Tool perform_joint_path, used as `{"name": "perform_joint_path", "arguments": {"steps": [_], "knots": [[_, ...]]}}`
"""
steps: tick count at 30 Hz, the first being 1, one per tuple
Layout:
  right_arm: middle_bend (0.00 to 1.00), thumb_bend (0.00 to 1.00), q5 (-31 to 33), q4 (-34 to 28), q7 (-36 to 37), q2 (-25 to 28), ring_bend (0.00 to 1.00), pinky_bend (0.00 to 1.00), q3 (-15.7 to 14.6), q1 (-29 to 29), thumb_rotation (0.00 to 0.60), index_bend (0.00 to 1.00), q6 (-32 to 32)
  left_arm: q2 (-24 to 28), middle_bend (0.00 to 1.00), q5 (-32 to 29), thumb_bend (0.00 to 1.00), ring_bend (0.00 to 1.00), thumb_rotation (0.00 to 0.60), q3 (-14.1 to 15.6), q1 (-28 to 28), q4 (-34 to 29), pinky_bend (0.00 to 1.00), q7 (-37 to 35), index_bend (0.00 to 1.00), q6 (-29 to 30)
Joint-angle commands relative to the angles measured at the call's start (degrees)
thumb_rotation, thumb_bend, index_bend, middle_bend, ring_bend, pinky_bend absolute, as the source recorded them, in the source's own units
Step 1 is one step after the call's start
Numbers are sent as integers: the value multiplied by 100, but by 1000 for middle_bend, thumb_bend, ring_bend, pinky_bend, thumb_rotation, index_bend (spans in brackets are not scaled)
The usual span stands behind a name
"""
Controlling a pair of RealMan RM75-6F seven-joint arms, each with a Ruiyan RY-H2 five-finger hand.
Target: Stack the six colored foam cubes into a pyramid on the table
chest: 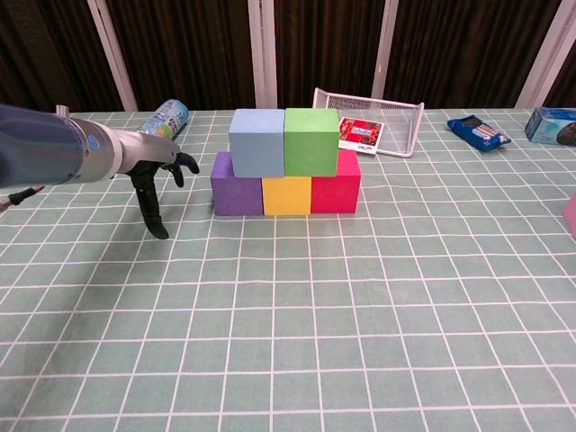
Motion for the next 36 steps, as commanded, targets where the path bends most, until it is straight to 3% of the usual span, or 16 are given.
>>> {"name": "perform_joint_path", "arguments": {"steps": [1, 36], "knots": [[0, 267, -7, -2, 9, 0, 0, 0, 5, -1, 600, 0, 8, -41, 127, -31, 168, 9, 600, -16, -28, 43, 107, 38, 10, -20], [0, 266, -56, 5, 50, -6, 0, 0, -8, -3, 600, 0, 11, -221, 122, -56, 167, 9, 600, -98, -58, 265, 107, 127, 10, -84]]}}
